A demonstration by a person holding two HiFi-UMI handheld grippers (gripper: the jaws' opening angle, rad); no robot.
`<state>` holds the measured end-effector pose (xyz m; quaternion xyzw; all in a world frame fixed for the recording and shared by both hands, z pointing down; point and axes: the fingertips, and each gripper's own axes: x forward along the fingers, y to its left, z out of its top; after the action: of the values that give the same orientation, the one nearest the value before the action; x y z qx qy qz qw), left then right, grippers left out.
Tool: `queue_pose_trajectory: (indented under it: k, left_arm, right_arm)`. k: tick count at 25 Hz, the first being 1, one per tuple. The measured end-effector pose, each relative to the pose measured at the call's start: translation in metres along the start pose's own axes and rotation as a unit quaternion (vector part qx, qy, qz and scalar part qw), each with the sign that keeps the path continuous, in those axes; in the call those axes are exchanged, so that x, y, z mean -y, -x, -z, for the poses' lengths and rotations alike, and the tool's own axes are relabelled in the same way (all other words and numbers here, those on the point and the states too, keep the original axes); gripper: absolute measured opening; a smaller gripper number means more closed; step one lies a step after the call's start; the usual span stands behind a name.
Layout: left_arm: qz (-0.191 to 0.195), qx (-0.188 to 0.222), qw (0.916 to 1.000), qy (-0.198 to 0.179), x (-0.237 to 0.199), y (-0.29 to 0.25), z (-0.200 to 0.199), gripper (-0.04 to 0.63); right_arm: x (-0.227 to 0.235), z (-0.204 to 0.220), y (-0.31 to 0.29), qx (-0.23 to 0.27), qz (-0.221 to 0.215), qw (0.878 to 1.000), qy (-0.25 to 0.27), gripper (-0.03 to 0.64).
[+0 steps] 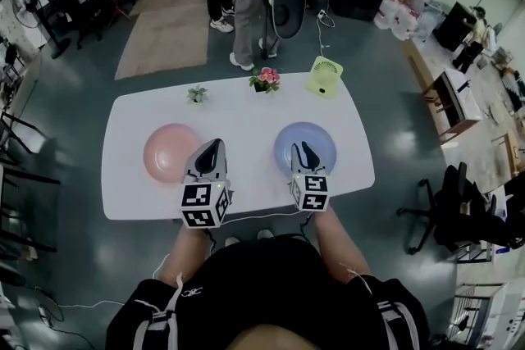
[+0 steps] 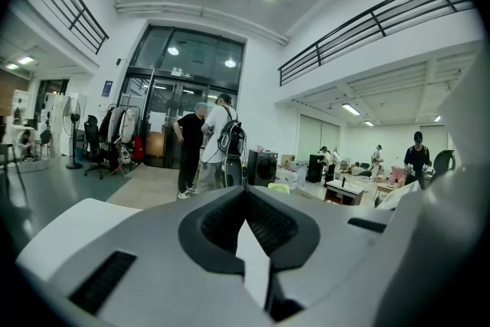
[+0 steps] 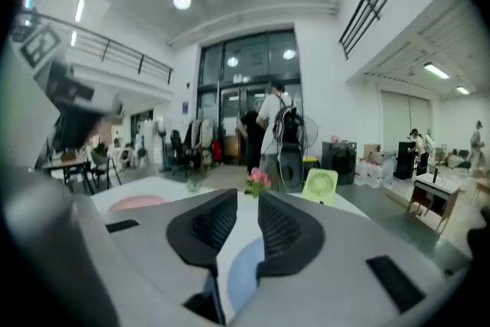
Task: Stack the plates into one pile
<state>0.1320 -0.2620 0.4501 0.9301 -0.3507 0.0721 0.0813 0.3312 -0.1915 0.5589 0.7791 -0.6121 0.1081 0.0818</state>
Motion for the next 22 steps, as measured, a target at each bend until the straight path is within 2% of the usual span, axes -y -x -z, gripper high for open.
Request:
queue_pose_trajectory:
  k: [2, 5, 7, 13, 22]
  left_arm:
    - [0.004, 0.011, 0.9999, -0.003, 0.003, 0.001, -0.006, 0.012]
    - [0.006, 0.026, 0.9996, -0.004, 0.006, 0.002, -0.014, 0.012]
    - [0.005, 0.029, 0.9996, -0.004, 0.009, 0.001, -0.016, 0.012]
    - [0.000, 0.028, 0.9996, -0.009, 0.021, -0.003, -0.014, 0.012]
    - [-0.043, 0.017, 0.9988, -0.017, 0.036, -0.010, -0.004, 0.012]
  right_arm:
    - [0.006, -0.045, 0.014, 0.063, 0.008, 0.998, -0.020, 0.016]
    - [0.010, -0.093, 0.032, 0.124, 0.017, 0.992, -0.031, 0.015]
    - [0.011, -0.108, 0.039, 0.143, 0.020, 0.989, -0.033, 0.015]
    - [0.017, -0.111, 0.044, 0.151, 0.017, 0.988, -0.028, 0.015]
    - [0.031, -0.090, 0.020, 0.130, -0.018, 0.991, -0.028, 0.015]
